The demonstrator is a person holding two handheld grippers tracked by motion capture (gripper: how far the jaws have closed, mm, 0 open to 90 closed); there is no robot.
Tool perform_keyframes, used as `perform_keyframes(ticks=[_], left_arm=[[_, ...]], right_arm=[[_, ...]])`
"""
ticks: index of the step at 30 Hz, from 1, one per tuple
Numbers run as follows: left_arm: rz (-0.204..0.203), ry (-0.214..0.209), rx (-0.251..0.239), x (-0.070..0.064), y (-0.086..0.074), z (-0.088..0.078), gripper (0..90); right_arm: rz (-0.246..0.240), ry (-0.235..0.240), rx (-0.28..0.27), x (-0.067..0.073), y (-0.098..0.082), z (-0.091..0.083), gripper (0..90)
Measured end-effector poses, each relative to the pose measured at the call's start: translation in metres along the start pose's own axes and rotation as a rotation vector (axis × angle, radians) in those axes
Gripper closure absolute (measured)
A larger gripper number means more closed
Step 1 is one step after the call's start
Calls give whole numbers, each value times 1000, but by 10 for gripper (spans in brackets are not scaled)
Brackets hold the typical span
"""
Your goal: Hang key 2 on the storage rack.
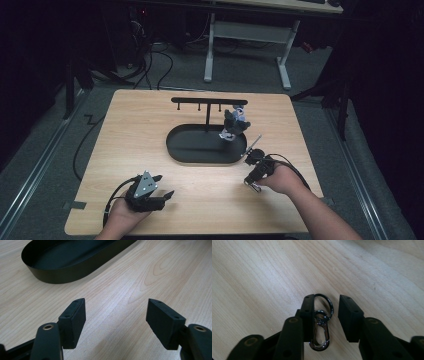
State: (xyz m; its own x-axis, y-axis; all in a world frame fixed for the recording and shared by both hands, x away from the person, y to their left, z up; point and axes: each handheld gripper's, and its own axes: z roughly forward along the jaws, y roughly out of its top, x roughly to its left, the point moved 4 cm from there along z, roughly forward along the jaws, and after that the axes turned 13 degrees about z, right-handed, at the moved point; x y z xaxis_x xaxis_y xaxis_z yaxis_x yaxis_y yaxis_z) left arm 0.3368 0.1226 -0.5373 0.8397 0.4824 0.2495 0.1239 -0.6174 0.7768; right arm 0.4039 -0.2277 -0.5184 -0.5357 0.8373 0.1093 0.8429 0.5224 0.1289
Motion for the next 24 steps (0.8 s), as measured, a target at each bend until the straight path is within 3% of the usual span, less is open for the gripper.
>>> perform_keyframes(ticks=[3, 5, 8, 9, 19, 24], left_arm=[[-2, 0, 2, 0, 0, 0, 329], [-1, -1, 1, 0, 0, 0, 329], [1, -3, 2, 0, 0, 0, 330], [3, -4, 2, -1, 0, 0, 329], [8, -9, 10, -2, 0, 3, 330], [10, -10, 14, -2, 0, 3, 330]], right_arm=[[-11, -9, 9, 3, -2, 0, 847], [-23, -1, -39, 5, -3, -8, 889], [-15, -34, -81, 5, -5, -15, 889], [8, -31, -126, 5, -11, -20, 889], [43, -22, -184, 1, -49, -15, 870], [59, -19, -185, 2, -63, -12, 883]])
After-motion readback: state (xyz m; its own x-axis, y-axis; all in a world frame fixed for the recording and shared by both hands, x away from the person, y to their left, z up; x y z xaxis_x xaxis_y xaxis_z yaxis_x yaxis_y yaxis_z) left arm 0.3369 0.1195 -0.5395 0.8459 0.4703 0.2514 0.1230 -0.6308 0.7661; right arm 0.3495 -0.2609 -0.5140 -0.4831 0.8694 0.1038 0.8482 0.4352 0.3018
